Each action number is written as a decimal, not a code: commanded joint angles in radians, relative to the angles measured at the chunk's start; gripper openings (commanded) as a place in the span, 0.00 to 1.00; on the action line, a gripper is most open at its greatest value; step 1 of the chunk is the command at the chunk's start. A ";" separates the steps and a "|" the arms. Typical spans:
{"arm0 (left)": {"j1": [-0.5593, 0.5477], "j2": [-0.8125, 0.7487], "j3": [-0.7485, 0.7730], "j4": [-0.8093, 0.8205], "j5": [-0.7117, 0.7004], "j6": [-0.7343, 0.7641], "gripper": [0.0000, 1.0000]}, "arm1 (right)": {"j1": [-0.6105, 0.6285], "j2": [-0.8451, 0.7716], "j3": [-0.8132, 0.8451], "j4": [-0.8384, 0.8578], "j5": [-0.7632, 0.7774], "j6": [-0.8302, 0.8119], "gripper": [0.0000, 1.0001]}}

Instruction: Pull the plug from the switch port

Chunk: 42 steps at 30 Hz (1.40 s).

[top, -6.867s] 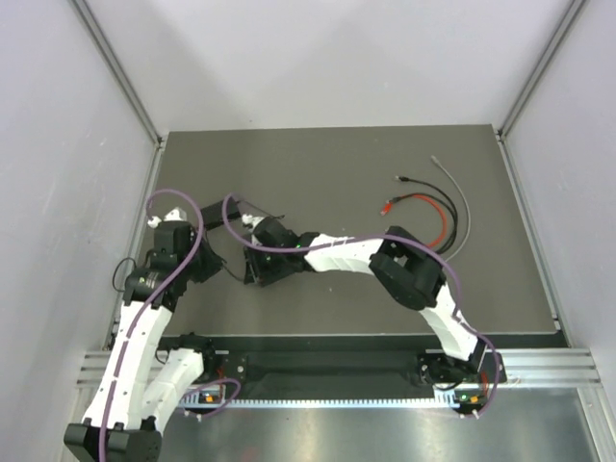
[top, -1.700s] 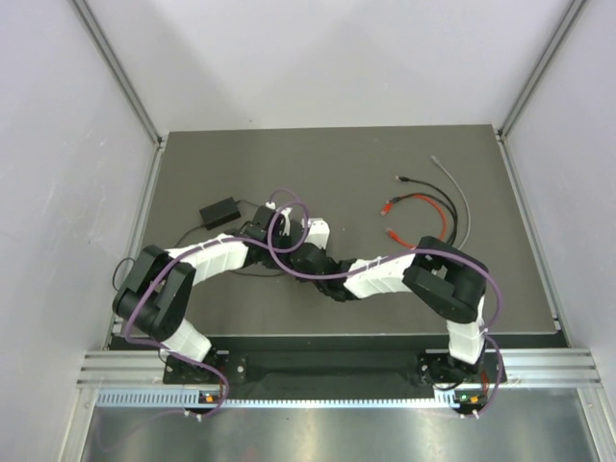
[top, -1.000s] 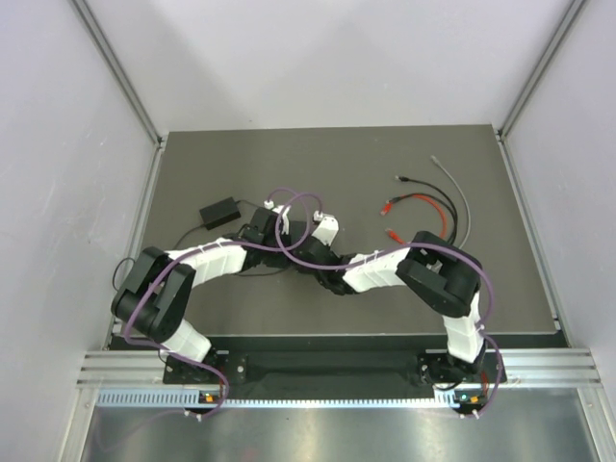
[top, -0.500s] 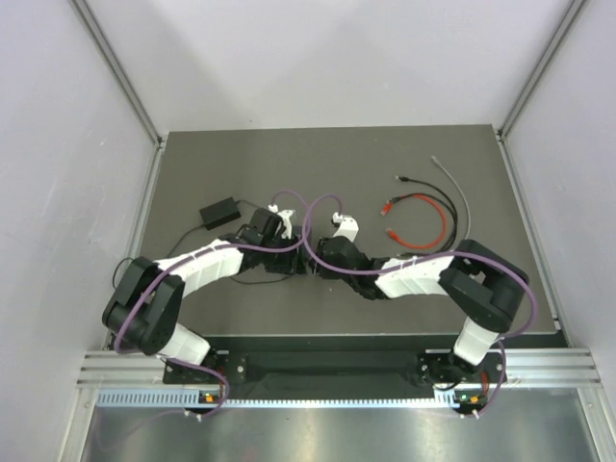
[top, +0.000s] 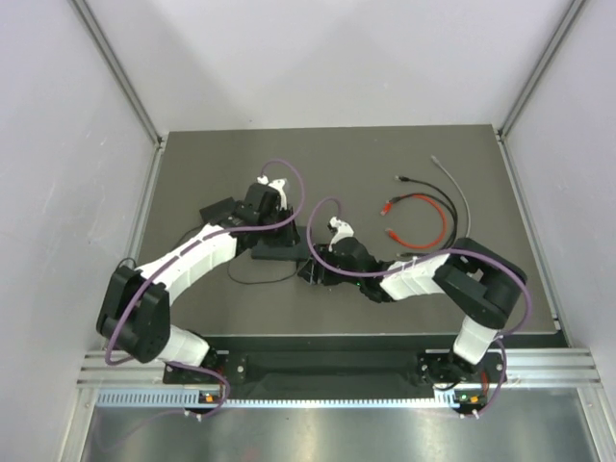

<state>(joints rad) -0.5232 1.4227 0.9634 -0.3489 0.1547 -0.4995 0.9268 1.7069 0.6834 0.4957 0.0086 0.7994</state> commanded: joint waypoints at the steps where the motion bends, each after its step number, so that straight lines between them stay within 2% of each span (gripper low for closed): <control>1: 0.028 0.062 0.054 -0.026 -0.017 -0.053 0.29 | 0.001 0.051 0.019 0.170 -0.061 0.041 0.56; 5: 0.087 0.169 0.107 -0.057 0.083 -0.044 0.23 | 0.003 0.108 0.039 0.182 -0.023 0.067 0.53; 11: 0.100 0.249 0.107 0.029 0.163 -0.033 0.16 | 0.001 0.154 0.021 0.291 -0.015 0.129 0.42; 15: 0.104 0.278 0.087 0.054 0.161 -0.037 0.15 | 0.001 0.177 0.028 0.297 -0.015 0.175 0.38; 19: 0.112 0.312 0.077 0.057 0.157 -0.042 0.10 | 0.001 0.198 0.044 0.294 -0.013 0.213 0.34; 25: 0.120 0.360 0.063 0.062 0.158 -0.079 0.05 | 0.003 0.237 0.067 0.262 0.053 0.293 0.27; 32: 0.120 0.384 0.041 0.080 0.146 -0.108 0.01 | -0.003 0.255 0.059 0.280 0.088 0.397 0.24; 34: 0.120 0.384 0.025 0.090 0.146 -0.125 0.00 | -0.012 0.272 0.068 0.280 0.076 0.409 0.21; 37: 0.120 0.389 0.003 0.111 0.157 -0.143 0.00 | -0.026 0.307 0.085 0.293 0.021 0.429 0.10; 38: 0.120 0.393 -0.005 0.116 0.152 -0.146 0.00 | -0.028 0.312 0.081 0.317 0.010 0.446 0.00; 42: 0.129 0.409 -0.020 0.131 0.157 -0.165 0.00 | -0.037 0.332 0.059 0.326 -0.071 0.458 0.00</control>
<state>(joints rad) -0.4034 1.7638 1.0027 -0.1646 0.3817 -0.6674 0.9020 1.9957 0.7372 0.8234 -0.0086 1.2423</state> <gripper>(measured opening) 0.012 0.025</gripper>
